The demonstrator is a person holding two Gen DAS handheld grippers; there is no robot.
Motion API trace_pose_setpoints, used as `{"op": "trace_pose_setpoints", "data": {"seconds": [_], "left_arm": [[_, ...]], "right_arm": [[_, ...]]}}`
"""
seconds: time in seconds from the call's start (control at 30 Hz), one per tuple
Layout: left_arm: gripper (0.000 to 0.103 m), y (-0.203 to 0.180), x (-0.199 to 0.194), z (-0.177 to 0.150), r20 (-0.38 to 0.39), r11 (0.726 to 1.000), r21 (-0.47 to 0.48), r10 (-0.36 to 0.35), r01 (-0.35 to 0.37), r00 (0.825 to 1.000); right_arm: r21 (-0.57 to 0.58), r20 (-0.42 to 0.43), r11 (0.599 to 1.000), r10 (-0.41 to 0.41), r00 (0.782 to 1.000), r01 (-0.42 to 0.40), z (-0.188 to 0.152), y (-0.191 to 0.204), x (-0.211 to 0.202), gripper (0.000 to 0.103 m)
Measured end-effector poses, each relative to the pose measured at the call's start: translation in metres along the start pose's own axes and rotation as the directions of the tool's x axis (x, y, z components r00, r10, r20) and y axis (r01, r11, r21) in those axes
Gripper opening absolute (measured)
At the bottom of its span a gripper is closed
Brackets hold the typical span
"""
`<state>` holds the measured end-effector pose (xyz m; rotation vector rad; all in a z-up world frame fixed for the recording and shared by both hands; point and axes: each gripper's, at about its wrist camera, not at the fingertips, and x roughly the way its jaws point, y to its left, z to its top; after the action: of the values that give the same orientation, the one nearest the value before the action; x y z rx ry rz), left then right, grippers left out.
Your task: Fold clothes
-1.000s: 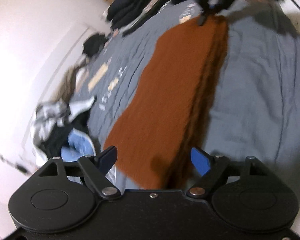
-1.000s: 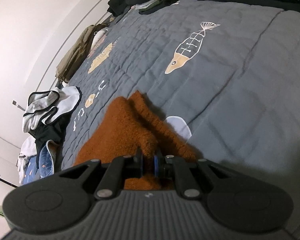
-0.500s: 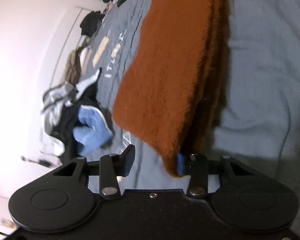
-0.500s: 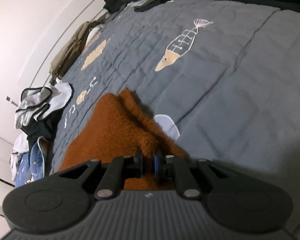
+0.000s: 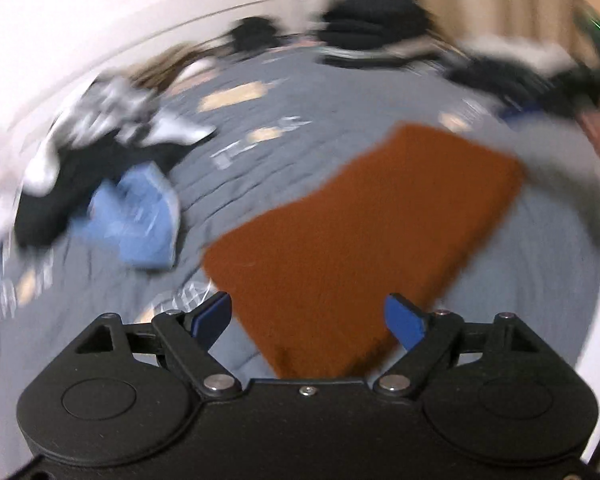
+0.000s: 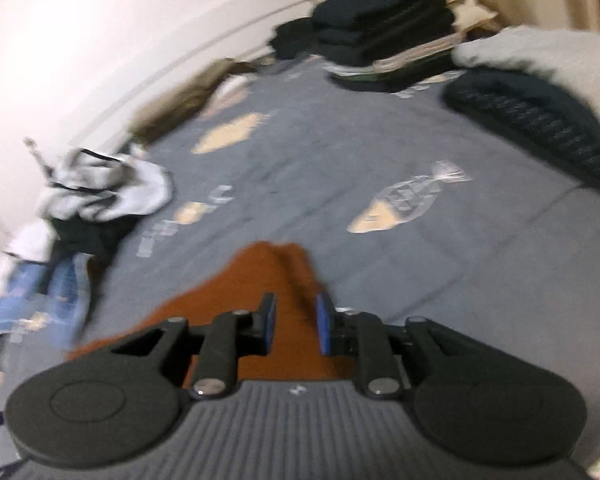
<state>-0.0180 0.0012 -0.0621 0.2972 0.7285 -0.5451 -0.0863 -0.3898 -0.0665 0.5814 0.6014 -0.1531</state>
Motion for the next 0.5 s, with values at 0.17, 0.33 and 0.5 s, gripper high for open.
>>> {"op": "trace_pose_setpoints", "data": {"seconds": [0.17, 0.33, 0.5], "left_arm": [[0.071, 0.051, 0.029, -0.01, -0.027, 0.909, -0.402, -0.134, 0.112, 0.991], [0.049, 0.071, 0.034, -0.011, 0.104, 0.784, -0.557, -0.263, 0.275, 0.959], [0.047, 0.059, 0.058, -0.022, 0.085, 0.675, -0.63, -0.432, 0.384, 0.898]], "right_arm": [[0.006, -0.09, 0.986, 0.166, 0.982, -0.166, -0.012, 0.012, 0.022, 0.029], [0.034, -0.176, 0.993, 0.119, 0.977, -0.115, -0.019, 0.008, 0.041, 0.029], [0.049, -0.239, 0.998, 0.051, 0.97, -0.041, -0.026, -0.008, 0.045, 0.028]]}}
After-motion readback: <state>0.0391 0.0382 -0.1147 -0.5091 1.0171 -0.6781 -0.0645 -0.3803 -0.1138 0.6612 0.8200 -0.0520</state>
